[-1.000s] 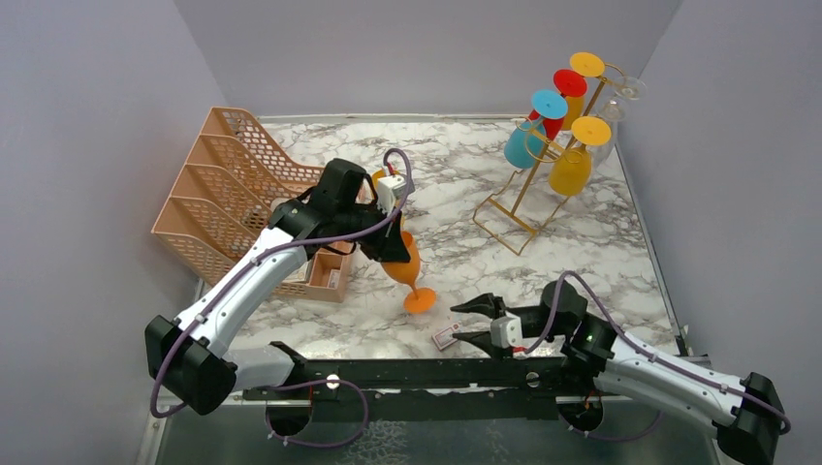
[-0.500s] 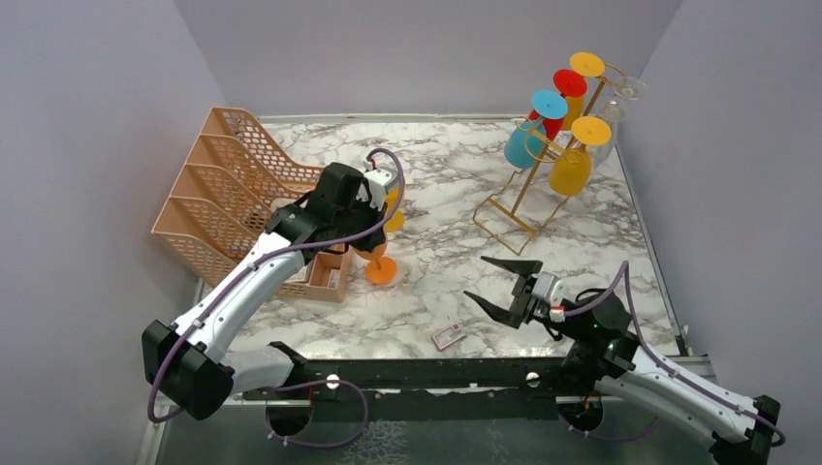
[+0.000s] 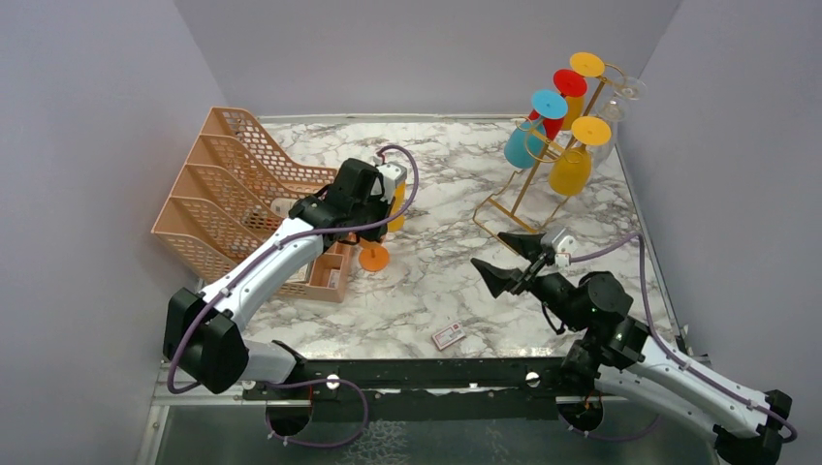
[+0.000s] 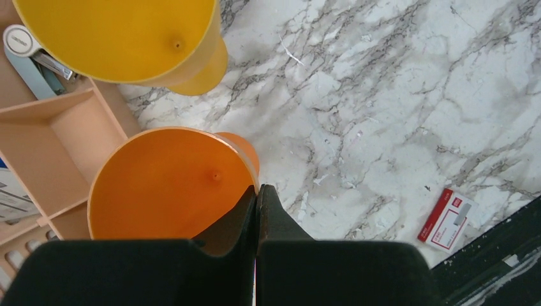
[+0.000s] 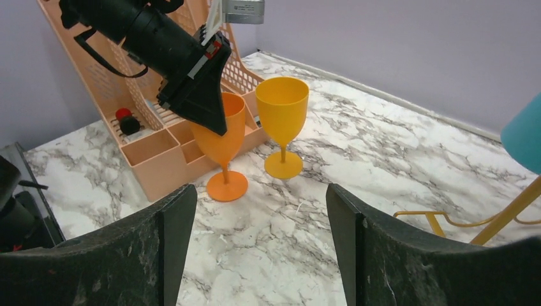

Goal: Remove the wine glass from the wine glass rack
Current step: Place the wine glass at the center of the board.

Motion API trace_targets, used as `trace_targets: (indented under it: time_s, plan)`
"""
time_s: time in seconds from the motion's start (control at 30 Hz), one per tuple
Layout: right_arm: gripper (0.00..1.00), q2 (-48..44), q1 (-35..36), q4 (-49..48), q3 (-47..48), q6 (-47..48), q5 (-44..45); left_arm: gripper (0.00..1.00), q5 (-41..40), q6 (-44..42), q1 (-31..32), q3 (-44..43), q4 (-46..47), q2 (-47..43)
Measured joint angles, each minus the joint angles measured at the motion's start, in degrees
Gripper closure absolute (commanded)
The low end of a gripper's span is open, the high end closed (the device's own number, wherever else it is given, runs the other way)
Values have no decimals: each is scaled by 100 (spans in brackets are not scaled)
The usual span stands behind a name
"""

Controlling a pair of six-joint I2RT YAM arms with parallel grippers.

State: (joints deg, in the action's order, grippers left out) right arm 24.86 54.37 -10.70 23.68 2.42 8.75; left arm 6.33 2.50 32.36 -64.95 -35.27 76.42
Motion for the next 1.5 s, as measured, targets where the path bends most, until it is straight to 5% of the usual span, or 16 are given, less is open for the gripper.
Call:
trace_targets:
  time_s: [0.47, 0.77, 1.17, 1.5]
  plan:
    - [21, 428, 0, 787, 627, -560, 304, 96, -313, -48, 0, 0, 492, 177]
    - [15, 435, 0, 898, 627, -492, 363, 72, -437, -76, 0, 22, 555, 195]
    - [9, 977, 0, 1401, 1043, -605, 387, 55, -446, -44, 2, 24, 560, 94]
    - [2, 1810, 2, 2352, 1019, -2455, 549, 38, -437, 208, 2, 46, 516, -944]
